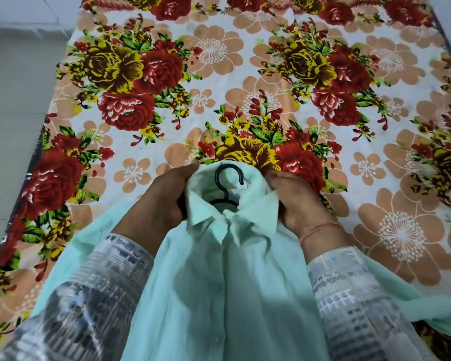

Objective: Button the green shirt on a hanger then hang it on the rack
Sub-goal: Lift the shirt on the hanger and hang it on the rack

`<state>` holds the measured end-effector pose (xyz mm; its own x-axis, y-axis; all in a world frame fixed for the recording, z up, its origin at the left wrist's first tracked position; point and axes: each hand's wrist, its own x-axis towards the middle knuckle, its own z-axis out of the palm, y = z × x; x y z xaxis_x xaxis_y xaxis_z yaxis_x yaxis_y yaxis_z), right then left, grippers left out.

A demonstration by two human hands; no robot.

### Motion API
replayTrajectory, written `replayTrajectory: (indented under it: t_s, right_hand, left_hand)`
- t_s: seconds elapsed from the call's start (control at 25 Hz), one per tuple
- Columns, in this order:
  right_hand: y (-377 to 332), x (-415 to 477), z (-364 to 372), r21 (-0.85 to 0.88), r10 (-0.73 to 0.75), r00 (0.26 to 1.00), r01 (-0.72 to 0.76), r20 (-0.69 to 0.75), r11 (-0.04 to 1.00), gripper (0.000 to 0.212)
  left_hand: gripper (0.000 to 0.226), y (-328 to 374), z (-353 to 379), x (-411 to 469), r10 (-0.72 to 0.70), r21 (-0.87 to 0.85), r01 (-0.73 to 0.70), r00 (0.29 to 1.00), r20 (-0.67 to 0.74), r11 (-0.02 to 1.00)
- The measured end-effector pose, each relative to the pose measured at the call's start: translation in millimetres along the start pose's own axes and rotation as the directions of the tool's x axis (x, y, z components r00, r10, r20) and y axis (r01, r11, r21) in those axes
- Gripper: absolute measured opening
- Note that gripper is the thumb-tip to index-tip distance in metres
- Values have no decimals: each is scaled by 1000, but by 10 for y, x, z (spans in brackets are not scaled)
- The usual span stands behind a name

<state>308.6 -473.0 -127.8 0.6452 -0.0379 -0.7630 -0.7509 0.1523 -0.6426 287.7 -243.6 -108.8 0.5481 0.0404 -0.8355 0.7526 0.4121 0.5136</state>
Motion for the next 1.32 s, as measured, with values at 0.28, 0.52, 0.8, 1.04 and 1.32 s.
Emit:
replayTrajectory:
  t_s: [0.28,0.52,0.8,1.04,1.32]
  right_hand:
    - [213,22,-21,-69,-256,940,247,-224,967,28]
    - [168,-27,59,-410,-422,886,317,-195,855,37]
    - [127,-129,134,-249,-354,929,318,-113,915,12]
    - [-98,-358,135,-40,-371,894,374,-253,927,11]
    - [-152,-538,101,-654,-854,515,621,-75,432,30]
  left_hand:
    - [22,-225,-88,134,632,763,-274,744,-218,586]
    - [14,-127,305,83,860,870,-492,434,268,-23]
    - [28,91,589,385,614,977,-195,763,204,-83]
    - [13,423,541,115,827,864,-502,503,251,42]
    - [29,594,603,-264,819,718,-578,573,19,388]
